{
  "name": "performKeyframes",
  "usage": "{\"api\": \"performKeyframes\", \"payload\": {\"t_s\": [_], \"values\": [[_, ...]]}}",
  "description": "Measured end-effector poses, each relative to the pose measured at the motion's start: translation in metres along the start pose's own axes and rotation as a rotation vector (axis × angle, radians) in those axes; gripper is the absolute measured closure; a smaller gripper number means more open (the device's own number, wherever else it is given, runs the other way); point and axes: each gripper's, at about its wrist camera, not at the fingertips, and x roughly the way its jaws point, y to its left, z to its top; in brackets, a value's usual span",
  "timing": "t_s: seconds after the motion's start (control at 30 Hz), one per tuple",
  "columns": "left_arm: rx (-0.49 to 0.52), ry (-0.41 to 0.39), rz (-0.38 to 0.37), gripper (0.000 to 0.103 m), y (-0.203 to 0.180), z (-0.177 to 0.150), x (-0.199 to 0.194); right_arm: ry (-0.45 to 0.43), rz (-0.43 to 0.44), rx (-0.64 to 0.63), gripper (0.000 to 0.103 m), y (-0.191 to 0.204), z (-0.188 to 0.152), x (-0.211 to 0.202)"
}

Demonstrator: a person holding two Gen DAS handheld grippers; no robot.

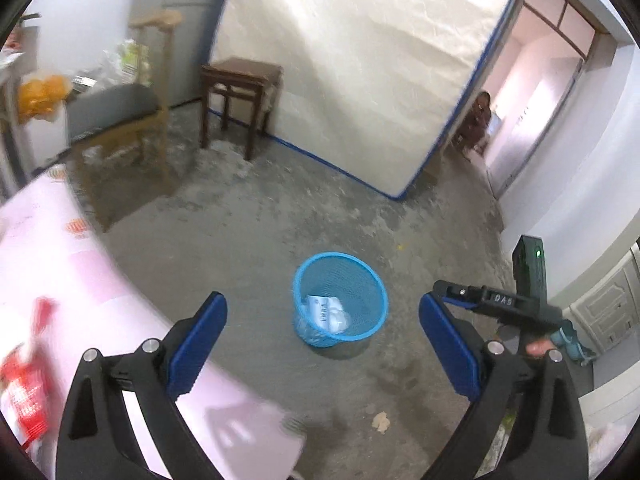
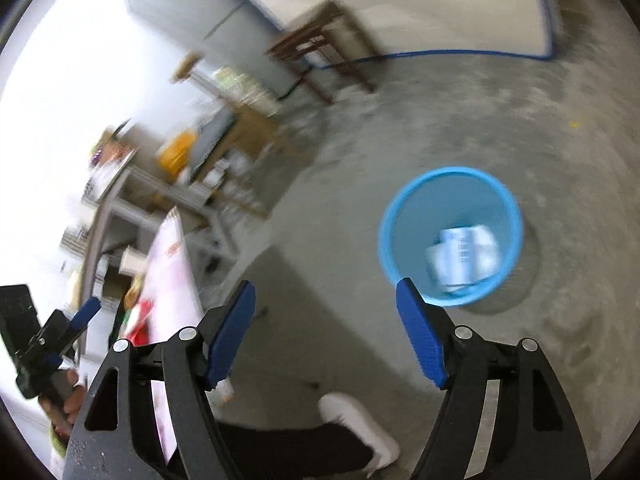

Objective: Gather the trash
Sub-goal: 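Move both tools back over the table toward the red wrapper, then grasp the red wrapper with the left tool while the right tool grasps the tissue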

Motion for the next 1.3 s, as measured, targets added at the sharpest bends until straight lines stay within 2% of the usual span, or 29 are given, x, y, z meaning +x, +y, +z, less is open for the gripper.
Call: {"api": "performKeyframes", "payload": {"t_s": [0.2,0.27,0.37,0.47,0.6,0.73,0.87,1.03,1.13,1.2,1.3], "values": [[-0.073,-0.109,0.139,0.006,0.062,-0.029,-0.102,0.141,0.119,-0.141,0.033,0.087,-0.017,0.031],[-0.134,-0.150,0.185,0.006,0.086,-0.040,-0.133,0.179,0.147,-0.178,0.033,0.114,-0.023,0.043],[-0.241,-0.195,0.220,0.006,0.124,-0.058,-0.172,0.247,0.222,-0.226,0.033,0.161,-0.033,0.069],[-0.313,-0.217,0.240,0.006,0.151,-0.078,-0.194,0.302,0.262,-0.273,0.033,0.203,-0.045,0.093],[-0.310,-0.192,0.248,0.006,0.162,-0.099,-0.193,0.376,0.314,-0.315,0.033,0.246,-0.063,0.125],[-0.208,-0.166,0.334,0.006,0.151,-0.112,-0.181,0.432,0.352,-0.337,0.033,0.281,-0.078,0.158],[-0.089,-0.110,0.423,0.017,0.142,-0.126,-0.163,0.502,0.390,-0.288,0.038,0.303,-0.081,0.194],[-0.046,-0.058,0.424,0.035,0.144,-0.124,-0.140,0.583,0.397,-0.187,0.046,0.315,-0.080,0.239],[-0.036,-0.031,0.428,0.044,0.145,-0.120,-0.127,0.586,0.378,-0.174,0.049,0.314,-0.078,0.242],[-0.041,-0.014,0.424,0.049,0.146,-0.119,-0.120,0.572,0.387,-0.199,0.049,0.315,-0.075,0.235],[-0.060,0.016,0.446,0.057,0.150,-0.119,-0.107,0.597,0.417,-0.223,0.050,0.317,-0.074,0.229]]}}
